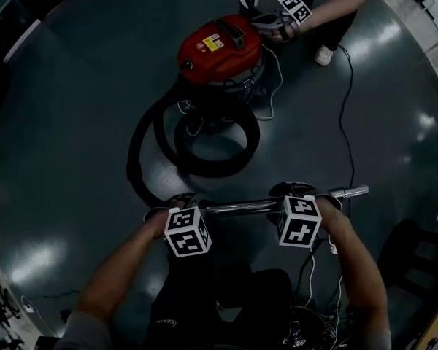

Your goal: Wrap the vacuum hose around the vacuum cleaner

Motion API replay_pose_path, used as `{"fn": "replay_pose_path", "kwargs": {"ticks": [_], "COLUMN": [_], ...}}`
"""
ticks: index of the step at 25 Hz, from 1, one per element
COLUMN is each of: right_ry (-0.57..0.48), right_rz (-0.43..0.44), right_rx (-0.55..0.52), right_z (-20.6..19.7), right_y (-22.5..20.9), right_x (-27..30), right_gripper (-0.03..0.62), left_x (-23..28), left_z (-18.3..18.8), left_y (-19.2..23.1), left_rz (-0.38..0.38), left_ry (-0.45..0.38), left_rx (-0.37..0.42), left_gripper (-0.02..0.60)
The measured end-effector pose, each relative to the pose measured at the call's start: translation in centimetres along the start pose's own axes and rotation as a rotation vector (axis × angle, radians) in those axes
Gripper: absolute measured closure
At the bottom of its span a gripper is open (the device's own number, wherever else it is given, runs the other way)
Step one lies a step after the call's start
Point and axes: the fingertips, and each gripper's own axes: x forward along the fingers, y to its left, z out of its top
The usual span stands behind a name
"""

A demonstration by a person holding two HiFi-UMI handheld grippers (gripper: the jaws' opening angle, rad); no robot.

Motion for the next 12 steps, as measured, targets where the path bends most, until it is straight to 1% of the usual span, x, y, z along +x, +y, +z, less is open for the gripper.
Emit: {"fn": "replay_pose_path", "kwargs": {"ticks": [2,3,4,9,12], "right_ry": [0.017,0.013,0.004,-0.031,-0.041], "right_rz": [0.010,0.010,0.007,-0.027,-0.048], "right_rx": [-0.042,-0.057,-0.071,-0.122,-0.132], "right_z": [-0.5,-0.7,-0.8,-1.5,-2.3], "right_y": [-0.2,-0.4,-0.5,-1.8,-2.2], "right_x": [3.2,4.6,6.1,13.4,17.6], "right_gripper": [0.385,0.424,0.429,0.436,0.436], "left_x": [2.2,3.3,4.5,10.0,13.2], "left_z": [-1.3,-2.0,-2.8,-6.5,-8.4], "left_y": [0.5,0.6,0.8,1.6,1.9], "left_rz": [-0.007,-0.010,-0.015,-0.088,-0.096], "left_ry": [-0.001,0.003,0.009,0.044,0.069], "left_rx": [0.001,0.003,0.003,-0.021,-0.017], "left_gripper": [0.440,0.440,0.440,0.439,0.437]}}
